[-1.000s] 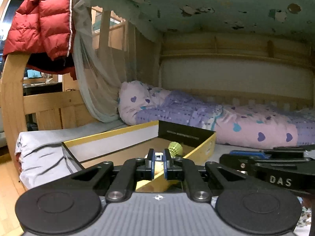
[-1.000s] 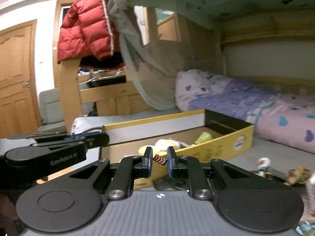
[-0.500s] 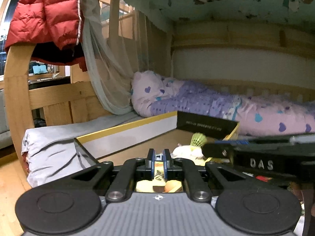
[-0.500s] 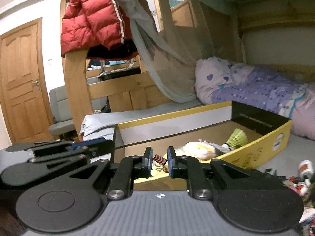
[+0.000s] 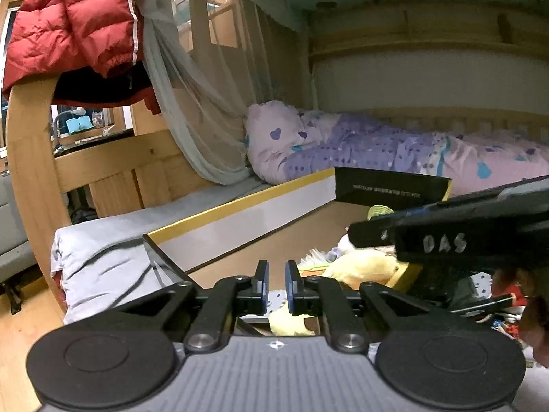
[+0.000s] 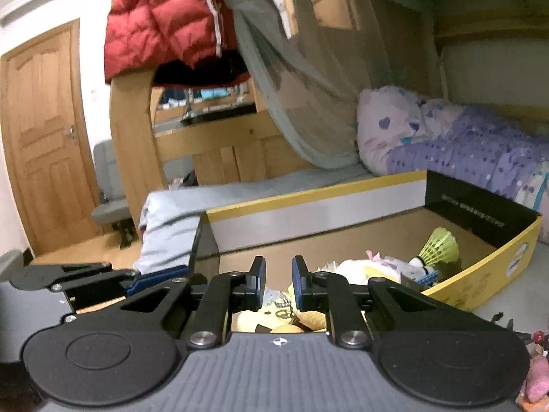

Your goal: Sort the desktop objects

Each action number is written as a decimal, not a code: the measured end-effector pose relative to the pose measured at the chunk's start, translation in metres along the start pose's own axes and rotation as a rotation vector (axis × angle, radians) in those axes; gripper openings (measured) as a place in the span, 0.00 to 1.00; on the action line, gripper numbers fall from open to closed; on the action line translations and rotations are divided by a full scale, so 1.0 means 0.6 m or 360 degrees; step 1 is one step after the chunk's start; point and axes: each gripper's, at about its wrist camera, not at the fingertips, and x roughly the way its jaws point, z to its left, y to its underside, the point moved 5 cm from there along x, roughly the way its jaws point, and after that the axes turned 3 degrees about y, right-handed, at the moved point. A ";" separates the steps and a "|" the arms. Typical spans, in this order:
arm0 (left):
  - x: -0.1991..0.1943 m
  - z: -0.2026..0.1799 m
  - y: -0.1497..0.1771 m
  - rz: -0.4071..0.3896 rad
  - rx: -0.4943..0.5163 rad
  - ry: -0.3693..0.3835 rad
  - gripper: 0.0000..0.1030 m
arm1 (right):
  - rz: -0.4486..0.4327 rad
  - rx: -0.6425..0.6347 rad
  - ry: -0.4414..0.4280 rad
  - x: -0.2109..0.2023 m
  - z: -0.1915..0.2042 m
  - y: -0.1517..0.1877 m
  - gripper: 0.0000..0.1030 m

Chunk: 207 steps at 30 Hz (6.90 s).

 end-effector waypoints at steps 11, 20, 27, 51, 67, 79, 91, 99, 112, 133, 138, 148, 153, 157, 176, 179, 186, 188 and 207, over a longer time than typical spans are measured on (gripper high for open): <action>0.047 0.016 0.008 0.0102 -0.0068 0.0074 0.64 | 0.0174 -0.0052 0.0030 0.076 -0.012 0.011 0.73; -0.037 0.016 0.031 -0.0072 -0.0071 0.0091 0.82 | -0.0036 -0.0060 -0.0081 -0.024 -0.042 0.027 0.76; -0.117 0.007 0.101 0.0011 -0.0212 0.0101 0.82 | 0.0219 -0.0377 -0.0153 -0.034 -0.025 0.110 0.27; -0.175 -0.011 0.137 0.0098 -0.0394 0.0234 0.81 | 0.0501 -0.0529 -0.0012 0.089 -0.024 0.189 0.17; -0.158 -0.032 0.144 0.0179 -0.0307 0.0240 0.78 | 0.0100 -0.0216 -0.0200 -0.022 0.014 0.041 0.16; -0.147 -0.018 0.156 0.0214 -0.0361 0.0218 0.73 | 0.0204 -0.0167 -0.0144 0.050 0.062 0.051 0.18; -0.156 0.016 0.166 0.0218 -0.0448 0.0139 0.74 | -0.0067 0.0209 -0.0038 -0.108 -0.007 0.065 0.72; -0.202 -0.009 0.138 0.0150 -0.0422 0.0197 0.78 | -0.0091 0.0438 0.0521 -0.332 -0.029 0.271 1.00; -0.338 -0.192 0.103 0.0041 -0.0145 -0.0032 0.99 | -0.0070 0.0406 0.0918 -0.534 -0.090 0.335 1.00; -0.396 -0.452 0.131 0.0077 0.0191 0.0717 0.90 | -0.0179 0.0318 0.1197 -0.738 -0.097 0.376 0.34; -0.324 -0.471 0.124 0.0051 0.0194 0.0641 0.60 | 0.0034 0.0414 0.1347 -0.731 -0.175 0.401 0.35; -0.229 -0.518 0.212 0.0345 0.0105 0.0691 0.35 | 0.0191 0.0365 0.1369 -0.698 -0.240 0.430 0.34; -0.191 -0.529 0.214 0.0346 0.0039 0.0664 0.33 | 0.0238 0.0461 0.1401 -0.693 -0.262 0.458 0.34; -0.182 -0.540 0.216 0.0311 0.0087 0.0655 0.32 | 0.0233 0.0431 0.1410 -0.686 -0.266 0.464 0.34; -0.187 -0.562 0.228 0.0241 0.0258 0.0714 0.07 | 0.0292 0.0208 0.1369 -0.645 -0.249 0.466 0.08; -0.187 -0.561 0.230 0.0232 0.0274 0.0718 0.07 | 0.0277 0.0238 0.1368 -0.647 -0.251 0.464 0.08; -0.192 -0.556 0.228 0.0209 0.0289 0.0729 0.06 | 0.0213 0.0249 0.1413 -0.658 -0.247 0.455 0.08; -0.196 -0.553 0.225 0.0208 0.0280 0.0741 0.06 | 0.0194 0.0228 0.1417 -0.661 -0.243 0.452 0.08; -0.316 -0.465 0.101 0.0023 0.0017 0.0869 0.06 | -0.0063 0.0257 0.1248 -0.697 -0.179 0.380 0.08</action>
